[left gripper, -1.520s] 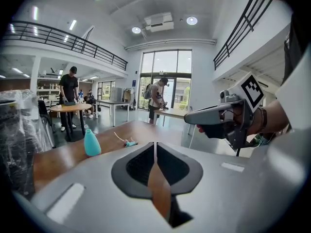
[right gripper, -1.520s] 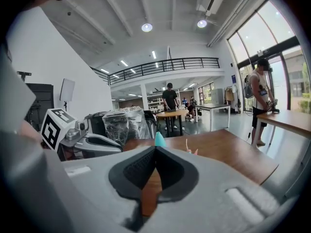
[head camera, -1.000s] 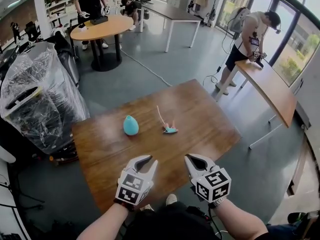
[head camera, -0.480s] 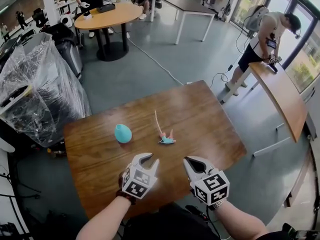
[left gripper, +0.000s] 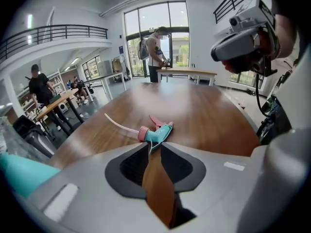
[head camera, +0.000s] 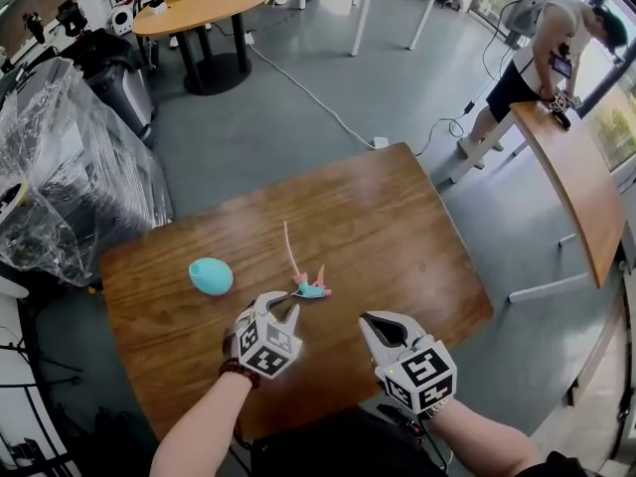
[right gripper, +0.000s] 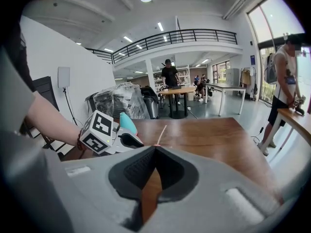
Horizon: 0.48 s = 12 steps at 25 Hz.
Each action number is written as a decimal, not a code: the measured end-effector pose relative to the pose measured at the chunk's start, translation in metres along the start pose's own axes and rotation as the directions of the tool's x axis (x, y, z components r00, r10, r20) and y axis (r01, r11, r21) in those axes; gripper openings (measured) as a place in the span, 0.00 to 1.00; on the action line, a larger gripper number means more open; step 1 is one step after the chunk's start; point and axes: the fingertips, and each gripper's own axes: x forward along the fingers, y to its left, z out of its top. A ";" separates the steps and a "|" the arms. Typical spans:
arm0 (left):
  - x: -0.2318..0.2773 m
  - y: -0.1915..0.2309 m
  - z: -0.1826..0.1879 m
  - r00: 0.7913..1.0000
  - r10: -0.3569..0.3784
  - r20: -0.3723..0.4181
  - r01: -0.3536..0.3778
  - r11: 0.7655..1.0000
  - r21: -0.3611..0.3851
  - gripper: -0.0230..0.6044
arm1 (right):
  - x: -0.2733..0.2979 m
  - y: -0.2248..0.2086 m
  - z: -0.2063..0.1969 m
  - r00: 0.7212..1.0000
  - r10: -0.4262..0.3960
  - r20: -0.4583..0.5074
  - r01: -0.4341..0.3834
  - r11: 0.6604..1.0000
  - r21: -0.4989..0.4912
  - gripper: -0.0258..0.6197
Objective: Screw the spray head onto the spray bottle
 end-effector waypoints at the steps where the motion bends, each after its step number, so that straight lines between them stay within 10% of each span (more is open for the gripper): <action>1: 0.006 0.000 -0.003 1.000 -0.008 -0.016 0.008 1.000 0.008 0.18 | 0.001 -0.004 0.000 1.000 0.004 -0.001 -0.004 1.000 0.000 0.03; 12: 0.032 0.002 -0.017 0.993 -0.073 -0.093 0.076 0.997 0.024 0.17 | 0.010 -0.029 -0.005 0.999 0.027 -0.020 -0.027 1.000 0.017 0.03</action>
